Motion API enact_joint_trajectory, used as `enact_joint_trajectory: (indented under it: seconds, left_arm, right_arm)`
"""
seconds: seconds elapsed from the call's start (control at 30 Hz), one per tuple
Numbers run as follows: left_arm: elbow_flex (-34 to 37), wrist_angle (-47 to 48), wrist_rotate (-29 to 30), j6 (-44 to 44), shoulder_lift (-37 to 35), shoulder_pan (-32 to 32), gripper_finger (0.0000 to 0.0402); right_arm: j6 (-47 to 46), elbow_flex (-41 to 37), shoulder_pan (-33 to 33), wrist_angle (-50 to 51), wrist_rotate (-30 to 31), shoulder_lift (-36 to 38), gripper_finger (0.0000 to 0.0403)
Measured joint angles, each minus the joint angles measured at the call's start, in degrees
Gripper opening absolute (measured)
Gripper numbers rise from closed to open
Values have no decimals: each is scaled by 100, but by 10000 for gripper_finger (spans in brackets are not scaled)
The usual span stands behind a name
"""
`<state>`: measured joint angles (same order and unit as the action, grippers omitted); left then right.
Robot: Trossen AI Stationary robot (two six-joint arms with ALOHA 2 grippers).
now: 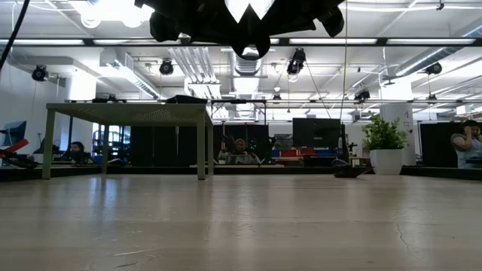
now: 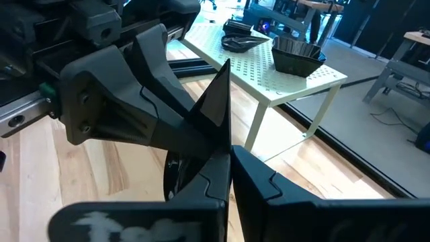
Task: Pick & Place Mini shaped plates
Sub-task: Stack the black drop-shaped plate on top of the black drop-shaped plate on the shelf
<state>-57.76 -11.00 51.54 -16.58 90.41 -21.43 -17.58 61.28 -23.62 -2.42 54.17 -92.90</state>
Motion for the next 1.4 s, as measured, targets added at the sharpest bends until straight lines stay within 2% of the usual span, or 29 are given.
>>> enact_joint_trajectory:
  seconds: [0.3,0.7,0.93,1.13,1.33,1.4]
  left_arm:
    - [0,28,-7,4,0,0,2]
    - [0,278,-95,-217,-89,30,1]
    - [0,2020,-91,-1391,-735,74,1]
    - [0,3663,216,-2485,-1508,76,0]
    - [0,5108,215,-3032,-2448,303,0]
    - [0,5625,-35,-3113,-2753,519,0]
  right_arm:
    - [-7,0,0,1,-21,0,16]
    - [61,17,-24,-5,-93,48,110]
    - [323,22,-252,-11,-90,382,149]
    - [608,24,-365,-11,-80,584,166]
    - [639,35,-363,-4,-61,584,174]
    - [711,35,-365,-2,-61,577,173]
